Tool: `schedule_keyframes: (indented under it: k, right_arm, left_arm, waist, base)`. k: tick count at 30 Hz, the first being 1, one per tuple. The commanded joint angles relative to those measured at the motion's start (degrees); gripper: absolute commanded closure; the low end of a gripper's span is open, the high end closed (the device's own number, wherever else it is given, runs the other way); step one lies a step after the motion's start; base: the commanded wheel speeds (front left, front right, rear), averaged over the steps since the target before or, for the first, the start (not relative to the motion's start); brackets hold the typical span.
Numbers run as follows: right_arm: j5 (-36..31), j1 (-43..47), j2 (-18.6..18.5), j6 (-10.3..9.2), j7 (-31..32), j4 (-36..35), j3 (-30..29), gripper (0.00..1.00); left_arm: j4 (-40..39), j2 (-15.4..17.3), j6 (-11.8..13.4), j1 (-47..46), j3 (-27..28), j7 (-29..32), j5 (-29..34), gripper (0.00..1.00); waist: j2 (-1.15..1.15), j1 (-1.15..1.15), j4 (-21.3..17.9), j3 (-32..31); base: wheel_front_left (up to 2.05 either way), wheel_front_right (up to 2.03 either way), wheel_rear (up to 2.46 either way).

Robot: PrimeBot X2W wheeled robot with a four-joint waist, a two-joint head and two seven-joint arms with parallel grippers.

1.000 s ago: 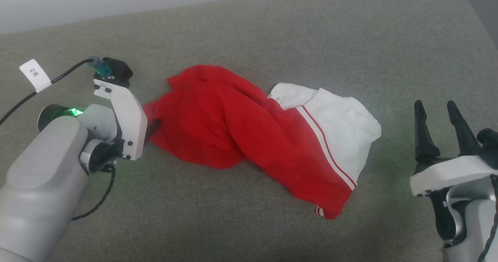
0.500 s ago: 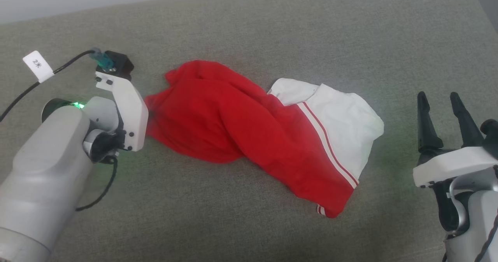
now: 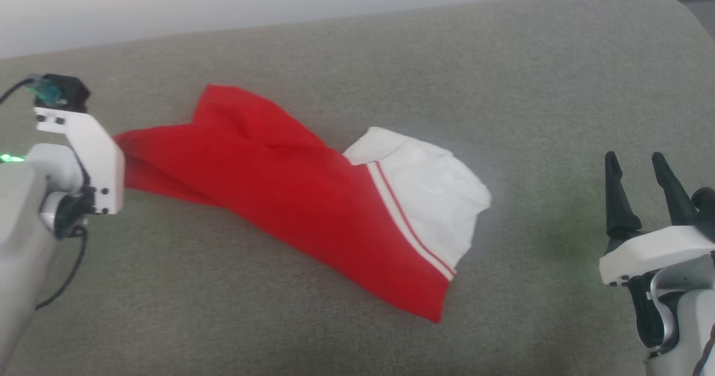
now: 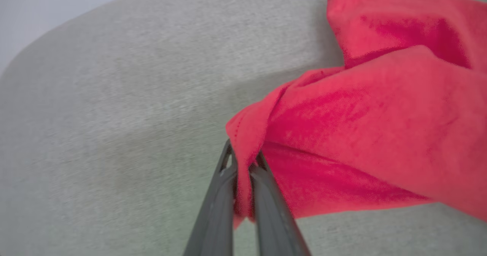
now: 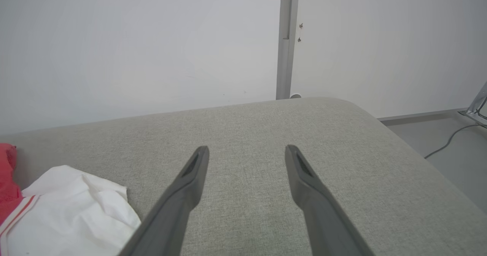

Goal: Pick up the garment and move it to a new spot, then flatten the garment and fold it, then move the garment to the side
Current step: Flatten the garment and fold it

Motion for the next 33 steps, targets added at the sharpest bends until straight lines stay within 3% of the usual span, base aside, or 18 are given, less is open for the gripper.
schedule_keyframes:
  k: [1, 7, 12, 24, 25, 26, 27, 28, 33]
  right_arm:
    - [-0.12, 0.41, 0.11, -0.04, 0.33, -0.19, -0.09, 0.0]
    - [-0.64, 1.4, 0.36, -0.04, 1.33, -1.11, -0.02, 0.0]
    - [-0.58, 2.24, 0.52, -0.04, 2.01, -1.59, 0.1, 0.0]
    - [0.94, 1.93, -0.02, -0.04, 2.98, -1.59, 1.41, 0.0]
    - [1.32, 2.01, 0.01, -0.04, 3.18, -1.63, 1.77, 0.0]
    - [1.52, 2.14, -0.22, -0.04, 3.31, -1.64, 2.12, 0.0]
    - [1.86, 2.28, -0.42, -0.04, 3.57, -1.62, 2.7, 0.0]
    - [2.3, 2.45, -0.62, -0.04, 3.82, -1.53, 3.31, 0.0]
    - [3.6, 3.24, -2.05, -0.04, 5.35, -1.05, 6.14, 0.0]
  left_arm:
    - [0.15, 0.53, 0.33, 0.52, 0.3, -0.57, 0.33, 1.0]
    - [0.72, 4.08, 2.39, 2.09, 0.9, -2.11, 0.97, 1.0]
    - [1.08, 5.01, 2.12, 4.38, 1.35, -1.99, -0.57, 1.0]
    - [1.06, 1.42, 1.62, 8.92, 0.49, 0.0, -3.27, 1.0]
    - [0.95, 1.25, 1.59, 9.11, 0.47, -0.38, -3.27, 0.92]
    - [0.78, 1.16, 1.55, 9.22, 0.44, -1.03, -3.11, 0.69]
    - [0.67, 1.02, 1.49, 9.38, 0.45, -1.57, -3.06, 0.12]
    - [0.54, 0.86, 1.51, 9.55, 0.47, -2.06, -3.04, 0.0]
    - [-0.73, 0.55, 1.43, 10.03, 0.51, -4.34, -2.92, 0.0]
  waist:
    - [0.0, 0.0, 0.83, -0.79]
    - [0.0, 0.0, 2.31, -2.55]
    - [0.0, 0.0, 2.98, -3.26]
    - [0.0, 0.0, 3.64, -3.74]
    - [0.0, 0.0, 3.72, -3.81]
    - [0.0, 0.0, 3.8, -3.9]
    - [0.0, 0.0, 3.93, -4.03]
    - [0.0, 0.0, 4.11, -4.21]
    - [0.0, 0.0, 5.68, -5.29]
  base:
    - [0.0, 0.0, 0.0]
    - [0.0, 0.0, 0.0]
    - [0.0, 0.0, 0.0]
    - [0.0, 0.0, 0.0]
    - [0.0, 0.0, 0.0]
    - [0.0, 0.0, 0.0]
    - [0.0, 0.0, 0.0]
    - [0.0, 0.0, 0.0]
    - [0.0, 0.0, 0.0]
